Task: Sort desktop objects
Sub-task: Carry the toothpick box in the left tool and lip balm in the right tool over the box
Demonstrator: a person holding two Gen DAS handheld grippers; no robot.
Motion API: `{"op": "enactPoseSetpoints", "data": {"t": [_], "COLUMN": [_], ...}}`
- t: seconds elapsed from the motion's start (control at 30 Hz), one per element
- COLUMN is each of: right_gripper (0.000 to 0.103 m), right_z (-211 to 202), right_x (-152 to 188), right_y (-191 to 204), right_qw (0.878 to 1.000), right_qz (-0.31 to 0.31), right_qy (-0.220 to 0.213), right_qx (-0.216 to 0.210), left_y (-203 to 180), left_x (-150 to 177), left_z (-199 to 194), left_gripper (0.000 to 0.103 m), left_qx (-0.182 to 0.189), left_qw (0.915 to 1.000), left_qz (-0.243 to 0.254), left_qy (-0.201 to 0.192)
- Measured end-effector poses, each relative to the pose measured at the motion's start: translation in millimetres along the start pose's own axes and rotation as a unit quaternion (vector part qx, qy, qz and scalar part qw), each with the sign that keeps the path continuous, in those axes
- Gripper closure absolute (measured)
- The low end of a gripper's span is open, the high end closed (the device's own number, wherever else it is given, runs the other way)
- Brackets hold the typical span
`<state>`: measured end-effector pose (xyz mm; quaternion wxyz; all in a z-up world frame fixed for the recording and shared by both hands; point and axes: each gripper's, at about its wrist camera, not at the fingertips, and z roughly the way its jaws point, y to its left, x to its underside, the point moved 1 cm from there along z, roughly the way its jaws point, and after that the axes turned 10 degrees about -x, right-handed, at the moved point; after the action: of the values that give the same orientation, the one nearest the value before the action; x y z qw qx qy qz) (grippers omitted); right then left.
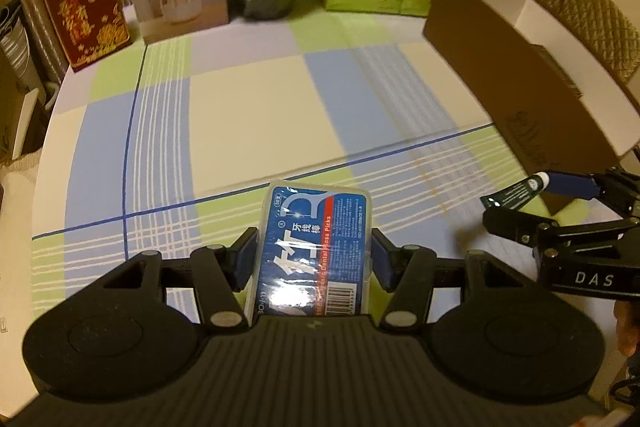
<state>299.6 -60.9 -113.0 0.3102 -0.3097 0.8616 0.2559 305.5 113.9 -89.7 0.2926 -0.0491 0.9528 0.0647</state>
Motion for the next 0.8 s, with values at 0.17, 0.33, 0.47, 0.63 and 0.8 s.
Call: {"op": "enactPoseSetpoints", "data": {"t": [0.17, 0.33, 0.47, 0.63, 0.8], "right_gripper": [0.022, 0.022, 0.022, 0.022, 0.022], "right_z": [-27.9, -62.8, -89.4, -118.9, -142.1], "right_x": [-0.6, -3.8, -5.5, -7.1, -13.5], "right_y": [-4.8, -19.8, -38.7, -70.6, -106.0], "right_qw": [1.0, 0.999, 0.998, 0.997, 0.996], "right_qz": [-0.004, -0.001, 0.002, 0.012, 0.016], "right_qy": [-0.019, -0.044, -0.059, -0.074, -0.088], "right_qx": [-0.019, -0.03, -0.026, -0.013, 0.004], "left_y": [-22.6, -53.1, -81.4, -121.0, -163.2], "left_x": [0.3, -3.4, -8.6, -18.9, -33.5], "left_z": [-21.8, -41.0, -53.4, -64.3, -68.5], "left_gripper": [0.05, 0.05, 0.05, 0.05, 0.05], "left_qx": [0.008, 0.022, 0.034, 0.057, 0.077], "left_qw": [0.9998, 0.9991, 0.9981, 0.9957, 0.9925], "left_qz": [0.005, 0.012, 0.023, 0.038, 0.057], "left_qy": [-0.018, -0.034, -0.047, -0.062, -0.076]}}
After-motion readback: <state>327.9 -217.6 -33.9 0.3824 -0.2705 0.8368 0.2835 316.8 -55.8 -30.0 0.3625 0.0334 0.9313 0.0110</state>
